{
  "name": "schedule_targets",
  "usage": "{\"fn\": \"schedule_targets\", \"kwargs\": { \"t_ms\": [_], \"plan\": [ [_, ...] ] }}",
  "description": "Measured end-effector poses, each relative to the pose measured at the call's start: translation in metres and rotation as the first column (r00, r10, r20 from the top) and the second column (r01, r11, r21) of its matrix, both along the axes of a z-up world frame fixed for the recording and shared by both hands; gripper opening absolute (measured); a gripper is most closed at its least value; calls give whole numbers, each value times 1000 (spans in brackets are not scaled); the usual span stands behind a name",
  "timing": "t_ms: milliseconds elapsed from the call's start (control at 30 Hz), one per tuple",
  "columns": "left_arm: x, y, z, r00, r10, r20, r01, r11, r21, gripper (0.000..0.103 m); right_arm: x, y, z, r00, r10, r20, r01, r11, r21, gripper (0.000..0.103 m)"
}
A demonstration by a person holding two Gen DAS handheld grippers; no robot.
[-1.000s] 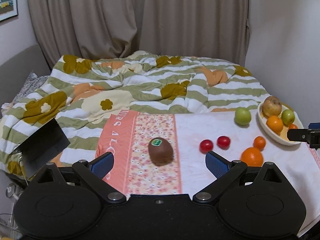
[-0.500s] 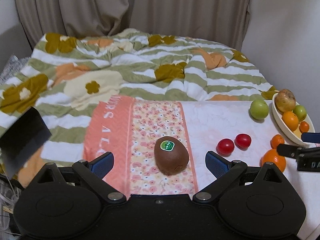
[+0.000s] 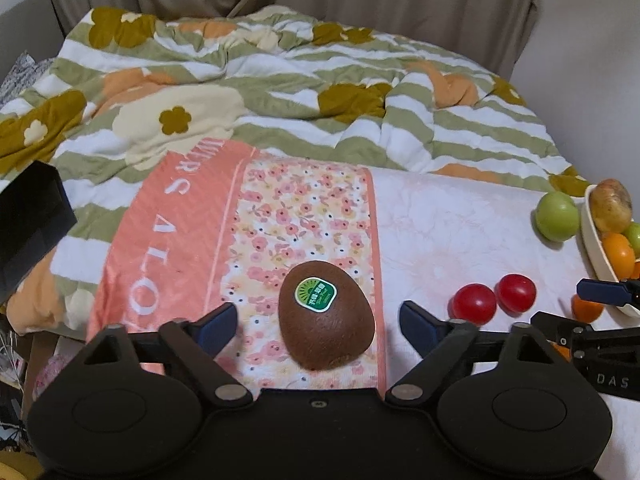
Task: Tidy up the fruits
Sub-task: 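Grasp the brown kiwi with the left tool while the right tool grasps a red cherry tomato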
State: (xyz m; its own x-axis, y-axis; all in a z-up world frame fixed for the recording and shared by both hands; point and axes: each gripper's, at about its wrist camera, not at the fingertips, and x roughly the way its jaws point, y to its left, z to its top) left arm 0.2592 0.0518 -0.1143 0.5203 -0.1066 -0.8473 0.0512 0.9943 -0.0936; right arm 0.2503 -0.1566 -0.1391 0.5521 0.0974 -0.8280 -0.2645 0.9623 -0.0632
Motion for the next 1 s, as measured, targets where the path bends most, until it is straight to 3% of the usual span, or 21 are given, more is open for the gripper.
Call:
{"fn": "schedule_targets", "kwargs": {
  "t_ms": [133, 200, 267, 733, 867, 1000],
  "plan": [
    [5, -4, -8, 1000, 11, -24, -11, 1000, 6, 77, 8, 2, -7, 999, 47, -13, -47, 999, -8, 75],
    [6, -5, -10, 999, 17, -35, -17, 1000, 6, 64, 12, 3, -9, 998, 66, -18, -66, 998, -11, 75],
    [7, -6, -13, 999, 18, -44, -18, 1000, 1, 60, 15, 5, -12, 996, 88, -31, -89, 996, -8, 74],
    [0, -8, -12, 999, 7, -44, -6, 1000, 18, 58, 25, 18, -17, 985, 169, -38, -169, 985, -14, 62],
    [-6, -6, -12, 999, -1, -43, 1, 1000, 9, 58, 26, 19, -18, 982, 185, -36, -185, 983, -1, 47],
    [-12, -4, -9, 999, 3, -39, -3, 1000, -6, 58, 24, 21, -16, 983, 179, -31, -180, 984, -3, 46]
  ]
}}
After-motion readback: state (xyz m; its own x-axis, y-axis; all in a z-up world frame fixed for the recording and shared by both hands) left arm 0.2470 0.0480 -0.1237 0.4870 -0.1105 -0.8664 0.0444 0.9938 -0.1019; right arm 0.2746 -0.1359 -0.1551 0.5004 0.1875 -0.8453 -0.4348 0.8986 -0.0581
